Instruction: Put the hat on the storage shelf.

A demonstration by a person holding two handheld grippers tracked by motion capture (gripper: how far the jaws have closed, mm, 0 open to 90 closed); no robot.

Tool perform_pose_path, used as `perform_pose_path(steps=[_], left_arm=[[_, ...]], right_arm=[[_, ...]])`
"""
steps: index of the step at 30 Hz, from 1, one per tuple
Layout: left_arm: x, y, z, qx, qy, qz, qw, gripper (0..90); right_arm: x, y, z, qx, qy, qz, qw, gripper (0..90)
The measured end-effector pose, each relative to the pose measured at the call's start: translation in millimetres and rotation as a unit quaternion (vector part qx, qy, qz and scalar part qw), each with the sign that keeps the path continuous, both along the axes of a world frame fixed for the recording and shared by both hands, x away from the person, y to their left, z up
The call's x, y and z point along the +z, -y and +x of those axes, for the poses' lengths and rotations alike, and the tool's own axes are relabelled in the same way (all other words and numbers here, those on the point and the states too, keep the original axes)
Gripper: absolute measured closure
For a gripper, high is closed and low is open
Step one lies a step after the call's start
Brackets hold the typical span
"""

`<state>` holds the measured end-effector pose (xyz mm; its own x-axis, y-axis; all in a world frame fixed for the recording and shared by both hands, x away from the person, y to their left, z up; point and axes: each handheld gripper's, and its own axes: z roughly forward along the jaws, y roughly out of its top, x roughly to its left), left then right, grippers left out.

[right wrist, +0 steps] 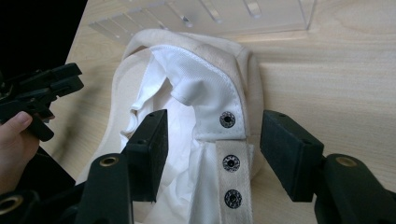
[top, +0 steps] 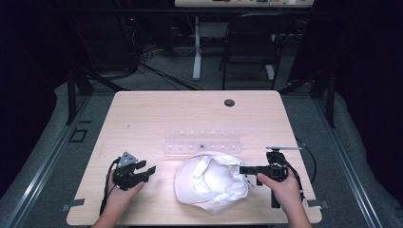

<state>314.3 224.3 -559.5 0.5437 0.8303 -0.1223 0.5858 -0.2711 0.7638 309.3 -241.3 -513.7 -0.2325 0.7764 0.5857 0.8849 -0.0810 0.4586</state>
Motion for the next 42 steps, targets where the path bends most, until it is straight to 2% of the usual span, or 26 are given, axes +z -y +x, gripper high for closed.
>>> perform_pose_path(steps=[6,18,22,23,24,29,34,37,42], left_arm=[[-0.1,0.3,0.1,0.001,0.001,0.000,1.0000,49.5],[-0.3,0.2,0.4,0.001,0.000,0.000,1.0000,49.5],[-0.2,0.1,0.3,0.002,0.001,0.000,1.0000,49.5],[-0.1,0.2,0.3,0.002,0.001,0.001,1.0000,49.5],[-0.2,0.4,0.3,0.002,0.001,0.000,1.0000,49.5],[-0.3,0.7,0.3,0.001,0.001,0.001,1.0000,49.5],[-0.3,0.7,0.3,0.001,0.001,0.002,1.0000,49.6],[-0.3,1.0,0.1,0.000,0.001,0.003,1.0000,49.5],[-0.5,1.7,-0.1,0.000,0.003,0.003,1.0000,49.6]], right_arm=[[-11.6,-3.2,3.3,0.009,-0.018,-0.001,0.9998,41.9],[-24.3,-8.4,6.3,0.023,-0.052,0.020,0.9982,41.9],[-22.4,-8.6,5.8,0.033,-0.057,0.033,0.9973,42.1],[-21.7,-8.4,5.7,0.034,-0.056,0.036,0.9972,42.0],[-20.5,-9.7,4.9,0.024,-0.054,0.040,0.9974,42.1],[-15.6,-7.3,4.4,0.039,-0.052,0.055,0.9964,42.7],[-11.4,-7.1,3.4,0.040,-0.051,0.065,0.9958,44.4],[-7.1,-5.5,2.7,0.042,-0.061,0.082,0.9938,52.0],[-4.9,-2.6,2.8,0.047,-0.071,0.096,0.9918,57.6]])
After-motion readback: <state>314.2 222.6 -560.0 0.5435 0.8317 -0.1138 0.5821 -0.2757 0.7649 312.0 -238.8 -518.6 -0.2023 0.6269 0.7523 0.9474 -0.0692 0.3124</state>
